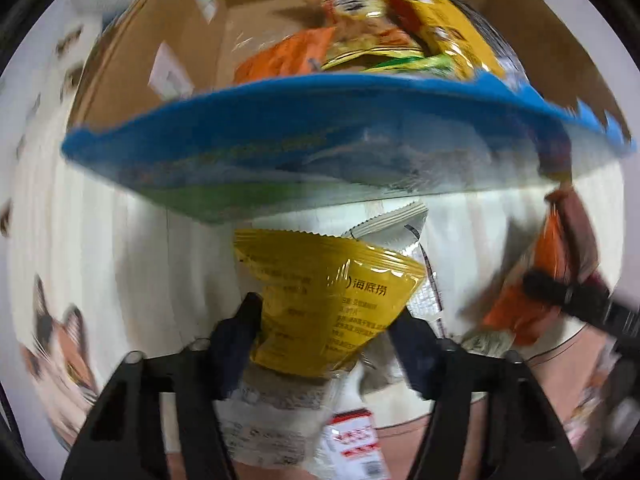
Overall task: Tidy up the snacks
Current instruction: 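Grasp the yellow chip bag with the left tool while the right tool grasps an orange-brown packet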
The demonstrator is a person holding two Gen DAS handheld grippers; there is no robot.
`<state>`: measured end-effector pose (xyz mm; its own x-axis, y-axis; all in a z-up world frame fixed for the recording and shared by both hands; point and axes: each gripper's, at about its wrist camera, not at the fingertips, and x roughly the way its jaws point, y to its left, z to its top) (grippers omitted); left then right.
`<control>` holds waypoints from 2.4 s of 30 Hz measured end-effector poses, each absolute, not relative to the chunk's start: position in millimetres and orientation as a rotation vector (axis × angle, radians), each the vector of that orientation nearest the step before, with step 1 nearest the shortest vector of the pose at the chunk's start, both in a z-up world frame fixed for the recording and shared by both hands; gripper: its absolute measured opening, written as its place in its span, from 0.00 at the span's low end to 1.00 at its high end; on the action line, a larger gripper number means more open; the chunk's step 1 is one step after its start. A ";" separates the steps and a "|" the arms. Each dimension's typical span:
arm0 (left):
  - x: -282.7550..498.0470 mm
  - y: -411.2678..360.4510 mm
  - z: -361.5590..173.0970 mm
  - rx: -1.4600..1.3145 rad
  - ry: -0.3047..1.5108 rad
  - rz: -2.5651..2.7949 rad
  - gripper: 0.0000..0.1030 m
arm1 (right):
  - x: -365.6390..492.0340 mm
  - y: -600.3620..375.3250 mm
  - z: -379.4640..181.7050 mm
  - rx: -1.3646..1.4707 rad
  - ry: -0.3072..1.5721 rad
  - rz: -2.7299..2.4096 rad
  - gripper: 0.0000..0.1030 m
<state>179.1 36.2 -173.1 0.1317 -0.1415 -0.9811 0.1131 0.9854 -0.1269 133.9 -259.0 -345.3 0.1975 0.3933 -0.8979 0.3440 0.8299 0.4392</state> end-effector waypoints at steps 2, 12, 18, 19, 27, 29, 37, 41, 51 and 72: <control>174.4 44.4 -170.2 -0.083 1.429 -0.151 0.52 | 126.9 -260.3 -340.5 0.559 1.431 0.072 0.54; 116.1 79.2 -180.5 -0.210 1.540 -0.047 0.51 | 107.1 -226.6 -323.9 0.173 1.621 0.216 0.53; 122.4 91.1 -200.5 -0.265 1.565 -0.027 0.57 | 111.6 -223.1 -349.6 0.220 1.613 0.146 0.59; 123.4 95.6 -200.7 -0.275 1.558 -0.023 0.58 | 109.7 -223.2 -350.1 0.239 1.602 0.132 0.61; 134.6 106.9 -204.5 -0.374 1.542 0.022 0.59 | 94.0 -236.5 -342.7 0.386 1.533 0.050 0.65; 139.0 117.2 -205.2 -0.371 1.536 0.036 0.59 | 90.5 -236.7 -344.4 0.393 1.530 0.031 0.66; 174.0 118.2 -206.1 -0.387 1.510 0.108 0.62 | 91.1 -216.8 -365.9 0.386 1.501 -0.025 0.68; 171.8 107.0 -194.5 -0.321 1.468 0.115 0.54 | 81.7 -197.7 -371.0 0.310 1.476 -0.022 0.65; 105.7 82.9 -157.8 -0.138 1.397 0.093 0.47 | 43.4 -190.0 -354.3 0.262 1.397 0.044 0.50; 70.3 15.1 2.2 -0.119 1.147 -0.130 0.47 | 55.2 -217.8 -187.0 0.309 1.136 0.216 0.49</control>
<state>70.3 15.1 2.2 0.4056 -0.1636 -0.8993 0.0421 0.9862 -0.1604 55.2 -217.8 -187.0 0.4073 0.3237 -0.8540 -0.0129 0.9370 0.3490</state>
